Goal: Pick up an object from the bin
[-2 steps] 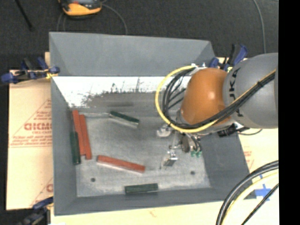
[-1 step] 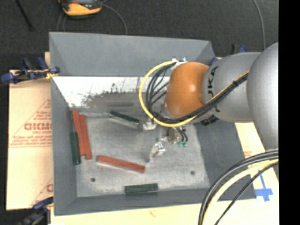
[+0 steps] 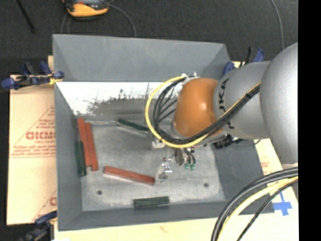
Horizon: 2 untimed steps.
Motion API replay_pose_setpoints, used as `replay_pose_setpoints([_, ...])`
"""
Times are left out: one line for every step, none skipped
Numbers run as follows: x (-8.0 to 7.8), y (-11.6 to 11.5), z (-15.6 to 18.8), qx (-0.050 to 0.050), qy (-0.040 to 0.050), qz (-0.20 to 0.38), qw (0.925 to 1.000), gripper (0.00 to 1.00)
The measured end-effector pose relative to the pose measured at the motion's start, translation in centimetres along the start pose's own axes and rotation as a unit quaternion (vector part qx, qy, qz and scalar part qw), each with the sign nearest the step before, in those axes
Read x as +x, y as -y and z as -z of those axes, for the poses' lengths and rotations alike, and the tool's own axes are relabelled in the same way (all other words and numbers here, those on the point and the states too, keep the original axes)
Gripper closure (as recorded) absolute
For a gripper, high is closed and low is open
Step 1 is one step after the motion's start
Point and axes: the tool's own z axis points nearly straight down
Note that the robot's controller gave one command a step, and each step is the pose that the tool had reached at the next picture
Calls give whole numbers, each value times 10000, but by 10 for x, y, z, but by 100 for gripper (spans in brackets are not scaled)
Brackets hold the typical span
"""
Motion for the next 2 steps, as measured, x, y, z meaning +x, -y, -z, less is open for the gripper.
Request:
replay_pose_setpoints([26, -10, -3, 2, -16, -1147, 9934, 0])
replay_pose_setpoints([18, -83, -17, 0, -51, -428, 9991, 100])
